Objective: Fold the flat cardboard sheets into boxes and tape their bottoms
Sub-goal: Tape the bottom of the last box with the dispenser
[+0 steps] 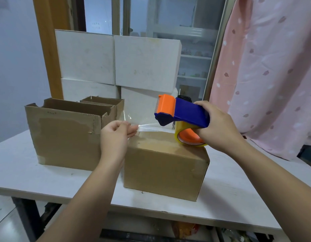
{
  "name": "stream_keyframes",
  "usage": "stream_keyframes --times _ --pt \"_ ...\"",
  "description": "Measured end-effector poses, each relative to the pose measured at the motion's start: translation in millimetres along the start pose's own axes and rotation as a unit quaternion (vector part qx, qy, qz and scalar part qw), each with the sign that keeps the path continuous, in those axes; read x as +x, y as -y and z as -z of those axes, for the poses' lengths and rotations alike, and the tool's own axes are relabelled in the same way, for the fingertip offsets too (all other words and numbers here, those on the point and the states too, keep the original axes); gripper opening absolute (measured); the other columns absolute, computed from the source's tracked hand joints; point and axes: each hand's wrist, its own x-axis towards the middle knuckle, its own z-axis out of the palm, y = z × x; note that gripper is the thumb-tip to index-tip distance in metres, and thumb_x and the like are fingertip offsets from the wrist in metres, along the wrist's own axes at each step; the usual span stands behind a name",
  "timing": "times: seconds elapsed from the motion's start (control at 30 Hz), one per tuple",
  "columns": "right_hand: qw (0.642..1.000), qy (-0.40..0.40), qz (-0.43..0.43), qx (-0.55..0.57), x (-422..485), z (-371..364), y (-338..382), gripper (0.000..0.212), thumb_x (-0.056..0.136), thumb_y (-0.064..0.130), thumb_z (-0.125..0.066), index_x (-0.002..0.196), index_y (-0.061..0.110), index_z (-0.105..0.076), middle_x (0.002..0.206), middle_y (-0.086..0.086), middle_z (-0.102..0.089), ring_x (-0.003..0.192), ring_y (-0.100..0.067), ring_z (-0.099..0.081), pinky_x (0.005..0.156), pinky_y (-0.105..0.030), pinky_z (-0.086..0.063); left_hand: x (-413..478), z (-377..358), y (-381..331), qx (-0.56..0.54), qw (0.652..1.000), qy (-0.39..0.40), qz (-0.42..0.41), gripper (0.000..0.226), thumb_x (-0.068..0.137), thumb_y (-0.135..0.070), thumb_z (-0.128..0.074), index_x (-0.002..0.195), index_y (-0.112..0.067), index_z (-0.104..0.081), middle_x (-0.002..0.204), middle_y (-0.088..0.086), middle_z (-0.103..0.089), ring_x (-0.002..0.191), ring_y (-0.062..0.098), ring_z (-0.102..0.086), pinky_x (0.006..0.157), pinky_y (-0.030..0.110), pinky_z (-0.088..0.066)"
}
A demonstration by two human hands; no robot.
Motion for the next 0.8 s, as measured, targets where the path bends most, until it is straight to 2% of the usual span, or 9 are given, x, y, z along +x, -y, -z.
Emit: stream_keyframes --times 0.13,0.23,0.3,0.4,0.5,0.57,0.67,0.73,0.8 --pt "0.999 -0.036 -0.008 0.030 -4 2 6 0.059 0.072 0.006 -0.072 0.118 0.035 -0.050 0.105 0.004 -0.059 0.087 -0.008 -0.054 0.065 -0.011 -0.040 -2 0 5 0.016 1.000 -0.020 -0.010 0.015 0.091 -0.011 -0.052 0.082 -0.006 -0.063 0.073 0.004 -0.073 0.075 0.013 -0.070 0.088 0.036 -0.052" --pt "0.993 -0.069 -0.032 0.085 -6 7 10 0.056 0.070 0.007 -0.074 0.108 0.040 -0.050 0.090 0.021 -0.056 0.081 0.011 -0.053 0.057 -0.003 -0.037 -7 -2 7 0.115 0.991 -0.028 -0.068 0.017 0.090 -0.020 -0.053 0.077 -0.019 -0.064 0.071 -0.012 -0.072 0.077 0.003 -0.067 0.074 0.021 -0.047" --pt "0.985 -0.072 -0.061 0.145 -6 11 11 0.055 0.068 0.013 -0.079 0.110 0.038 -0.054 0.089 0.024 -0.057 0.080 0.004 -0.056 0.057 -0.007 -0.039 -12 -4 9 0.189 0.975 -0.035 -0.115 0.019 0.090 -0.023 -0.052 0.074 -0.023 -0.063 0.069 -0.021 -0.069 0.070 -0.010 -0.060 0.062 0.006 -0.039" --pt "0.966 -0.070 -0.091 0.231 -9 10 9 0.052 0.068 0.016 -0.082 0.110 0.036 -0.058 0.095 0.013 -0.063 0.084 -0.006 -0.060 0.057 -0.010 -0.045 -17 -9 12 0.226 0.963 -0.048 -0.139 0.021 0.091 -0.022 -0.051 0.073 -0.025 -0.062 0.068 -0.022 -0.068 0.066 -0.016 -0.054 0.055 0.000 -0.034" --pt "0.953 -0.077 -0.113 0.269 -18 0 3 0.046 0.071 0.016 -0.080 0.102 0.040 -0.057 0.098 0.009 -0.063 0.087 -0.011 -0.061 0.065 -0.020 -0.047 -14 -8 9 0.192 0.974 -0.050 -0.110 0.020 0.088 -0.021 -0.053 0.072 -0.024 -0.064 0.068 -0.021 -0.069 0.069 -0.010 -0.059 0.060 0.004 -0.038" --pt "0.950 -0.076 -0.124 0.276 -22 -5 -1 0.044 0.074 0.018 -0.079 0.102 0.042 -0.054 0.098 0.011 -0.062 0.087 -0.011 -0.059 0.064 -0.022 -0.048 -9 -5 7 0.140 0.987 -0.029 -0.075 0.018 0.086 -0.021 -0.057 0.073 -0.022 -0.069 0.071 -0.016 -0.071 0.076 0.001 -0.066 0.076 0.020 -0.049" --pt "0.943 -0.064 -0.140 0.294 -24 -9 -6 0.039 0.078 0.021 -0.077 0.096 0.047 -0.054 0.095 0.016 -0.061 0.085 -0.010 -0.060 0.065 -0.024 -0.052 -4 -2 6 0.057 0.998 -0.017 -0.020 0.020 0.086 -0.020 -0.062 0.069 -0.018 -0.071 0.070 -0.005 -0.072 0.075 0.010 -0.068 0.089 0.036 -0.050" --pt "0.940 -0.063 -0.146 0.301 -26 -14 -8 0.038 0.081 0.021 -0.074 0.094 0.049 -0.052 0.090 0.023 -0.059 0.085 -0.006 -0.059 0.061 -0.019 -0.048 -2 0 7 0.008 0.999 -0.029 0.010 0.026 0.089 -0.023 -0.062 0.065 -0.014 -0.068 0.060 -0.003 -0.067 0.065 0.012 -0.063 0.088 0.036 -0.049" --pt "0.937 -0.066 -0.156 0.306 -28 -20 -11 0.038 0.084 0.020 -0.071 0.094 0.051 -0.051 0.086 0.028 -0.059 0.086 -0.004 -0.058 0.061 -0.016 -0.046 -1 2 9 -0.035 0.998 -0.039 0.030 0.031 0.091 -0.024 -0.061 0.063 -0.011 -0.064 0.052 -0.003 -0.061 0.059 0.011 -0.059 0.078 0.029 -0.051"
